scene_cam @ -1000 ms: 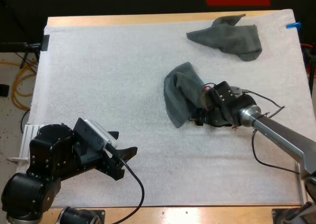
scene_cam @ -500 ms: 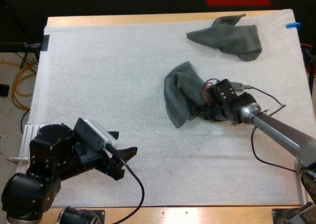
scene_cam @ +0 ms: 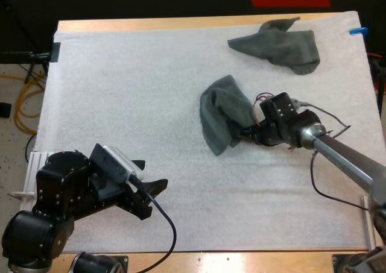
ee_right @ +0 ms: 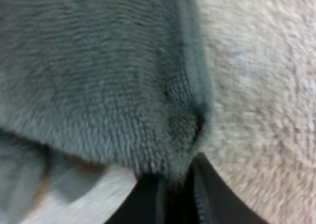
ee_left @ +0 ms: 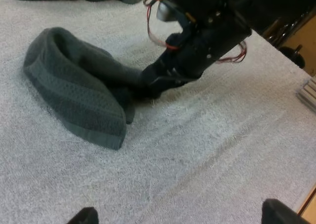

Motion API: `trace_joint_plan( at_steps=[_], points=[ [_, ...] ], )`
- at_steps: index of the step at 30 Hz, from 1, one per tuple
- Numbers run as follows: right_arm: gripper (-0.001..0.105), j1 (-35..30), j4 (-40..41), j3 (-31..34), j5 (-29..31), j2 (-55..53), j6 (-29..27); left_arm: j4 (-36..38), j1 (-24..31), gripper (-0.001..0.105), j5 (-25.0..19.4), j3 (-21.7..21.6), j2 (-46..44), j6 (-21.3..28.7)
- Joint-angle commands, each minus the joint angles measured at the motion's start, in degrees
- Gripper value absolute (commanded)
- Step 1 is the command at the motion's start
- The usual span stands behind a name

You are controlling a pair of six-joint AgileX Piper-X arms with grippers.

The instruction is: Pick towel from pile fold and stack

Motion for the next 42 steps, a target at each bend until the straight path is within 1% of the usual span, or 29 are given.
trace_joint_plan(
  at_steps=[1,5,9,12,14,16,17,19,20,22,24,26,29,30,31,32,33,34,35,36,38,42],
  points=[
    [0.000,0.11,-0.37,-0.32,-0.94,-4.40,-2.83,0.26,-0.21,0.063,0.44,-0.41,0.01,-0.07],
    [0.000,0.11,-0.37,-2.04,-0.94,-11.77,-5.63,0.26,-0.21,0.063,0.44,-0.41,0.01,-0.07],
    [0.000,0.11,-0.37,-6.78,-0.52,-19.48,-6.35,0.26,-0.21,0.063,0.44,-0.41,0.01,-0.07],
    [0.000,-0.04,-0.37,-10.23,0.26,-23.06,-8.94,0.26,-0.21,0.063,0.44,-0.41,0.01,-0.07],
    [0.000,-0.03,0.14,-12.22,3.71,-24.31,-9.92,0.26,-0.21,0.063,0.44,-0.41,0.01,-0.07],
    [0.000,-0.03,2.40,-14.75,9.53,-25.39,-12.98,0.26,-0.21,0.063,0.44,-0.41,0.01,-0.07],
    [0.000,-0.03,3.42,-15.45,11.18,-25.65,-14.45,0.26,-0.21,0.063,0.44,-0.41,0.01,-0.07],
    [0.000,-0.03,6.56,-17.85,16.89,-26.04,-18.88,0.26,-0.21,0.063,0.44,-0.41,0.01,-0.07],
    [0.000,-0.03,7.13,-18.53,18.51,-26.06,-19.69,0.26,-0.21,0.063,0.44,-0.41,0.01,-0.07],
    [0.000,-0.03,10.36,-21.19,24.89,-26.06,-23.58,0.26,-0.21,0.063,0.44,-0.41,0.01,-0.07],
    [0.000,-0.03,11.83,-22.99,28.51,-26.06,-25.95,0.26,-0.21,0.063,0.44,-0.41,0.01,-0.07],
    [0.000,-0.03,12.12,-24.09,29.75,-26.06,-27.01,0.26,-0.21,0.063,0.44,-0.41,0.01,-0.07],
    [0.000,-0.03,12.71,-24.36,27.58,-26.06,-26.90,0.26,-0.21,0.063,0.44,-0.41,0.01,-0.07],
    [0.000,-0.03,14.69,-24.36,24.65,-25.53,-25.55,0.26,-0.21,0.063,0.44,-0.41,0.01,-0.07],
    [0.000,0.15,17.07,-24.26,20.33,-24.86,-23.10,0.26,-0.21,0.063,0.44,-0.41,0.01,-0.07],
    [0.000,0.16,18.38,-24.25,17.80,-24.34,-21.65,0.26,-0.21,0.063,0.44,-0.41,0.01,-0.07],
    [0.000,0.25,20.51,-24.26,12.72,-23.07,-19.26,0.26,-0.21,0.063,0.44,-0.41,0.01,-0.07],
    [0.000,0.74,22.00,-24.26,9.42,-21.70,-17.75,0.15,-0.21,0.063,0.44,-0.41,0.01,-0.07],
    [0.000,1.18,22.52,-23.99,8.15,-20.57,-17.11,0.13,-0.21,0.063,0.44,-0.41,0.01,0.14],
    [0.000,2.17,22.69,-23.39,6.72,-19.27,-16.03,0.12,-0.21,0.063,0.44,-0.41,0.01,0.64],
    [0.000,4.65,22.44,-21.69,4.75,-17.18,-15.76,0.12,-0.21,0.063,0.44,-0.41,0.01,0.95],
    [0.000,12.53,20.12,-17.57,-0.35,-11.87,-13.49,0.12,-0.21,0.063,0.44,-0.41,0.01,0.94]
  ],
)
